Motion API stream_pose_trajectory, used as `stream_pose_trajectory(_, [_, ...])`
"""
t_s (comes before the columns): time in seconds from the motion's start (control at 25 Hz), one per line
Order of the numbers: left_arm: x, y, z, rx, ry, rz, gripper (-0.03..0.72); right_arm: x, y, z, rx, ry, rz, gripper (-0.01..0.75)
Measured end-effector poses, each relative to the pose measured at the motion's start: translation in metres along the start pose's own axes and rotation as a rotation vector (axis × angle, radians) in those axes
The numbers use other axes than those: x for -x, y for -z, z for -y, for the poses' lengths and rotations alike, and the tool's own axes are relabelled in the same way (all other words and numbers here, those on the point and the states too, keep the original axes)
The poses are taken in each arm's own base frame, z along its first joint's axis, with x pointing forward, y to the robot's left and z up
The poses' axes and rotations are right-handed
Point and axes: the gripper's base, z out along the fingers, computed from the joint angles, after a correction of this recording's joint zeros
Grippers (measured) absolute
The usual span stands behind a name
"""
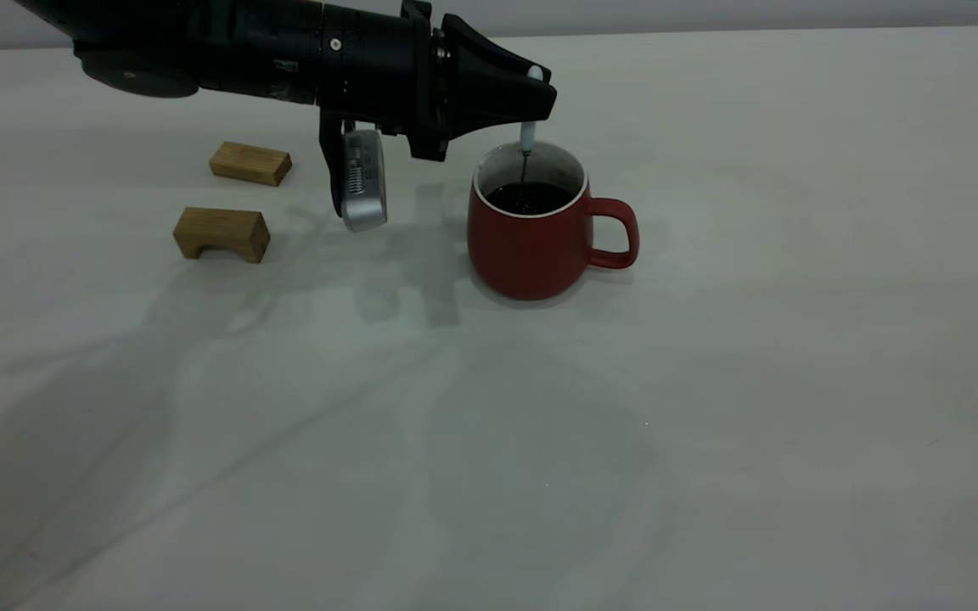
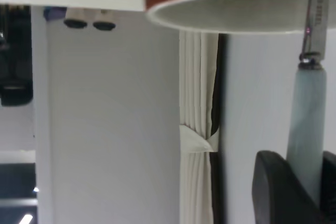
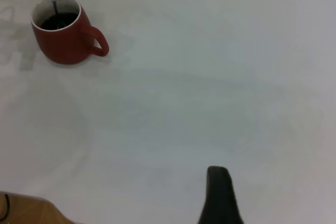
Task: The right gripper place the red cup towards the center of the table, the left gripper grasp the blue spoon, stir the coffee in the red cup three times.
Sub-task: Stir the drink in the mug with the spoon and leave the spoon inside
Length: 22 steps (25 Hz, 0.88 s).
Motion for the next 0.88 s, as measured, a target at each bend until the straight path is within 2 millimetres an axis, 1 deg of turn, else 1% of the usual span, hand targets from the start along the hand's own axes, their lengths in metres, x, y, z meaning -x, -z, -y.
stream_pose_trajectory(0.08, [-0.001,0.0,0.0,0.004,0.002,-0.007,0.177,0.0,0.0,0.0,0.0,0.0,0.0,0.591])
stream_pose_trajectory(0.28, [-0.007,-0.002,-0.007,0.067,0.132,-0.073,0.177,0.0,0.0,0.0,0.0,0.0,0.0,0.591])
stream_pose_trajectory(0.36, [-0.007,-0.002,-0.008,0.082,0.141,-0.07,0.177,0.0,0.0,0.0,0.0,0.0,0.0,0.591])
stream_pose_trajectory(0.44, [-0.006,0.001,-0.007,0.077,0.12,-0.068,0.177,0.0,0.0,0.0,0.0,0.0,0.0,0.591])
stream_pose_trajectory(0.64, [-0.003,0.002,0.002,0.012,-0.004,-0.032,0.177,0.0,0.0,0.0,0.0,0.0,0.0,0.591])
stream_pose_trajectory(0.72, [-0.003,0.002,0.003,0.004,-0.017,-0.025,0.177,0.0,0.0,0.0,0.0,0.0,0.0,0.591])
stream_pose_trajectory(0.8, [-0.005,0.001,0.001,0.02,0.039,-0.042,0.177,0.0,0.0,0.0,0.0,0.0,0.0,0.591])
stream_pose_trajectory(0.88, [-0.008,0.0,-0.002,0.048,0.143,-0.066,0.177,0.0,0.0,0.0,0.0,0.0,0.0,0.591])
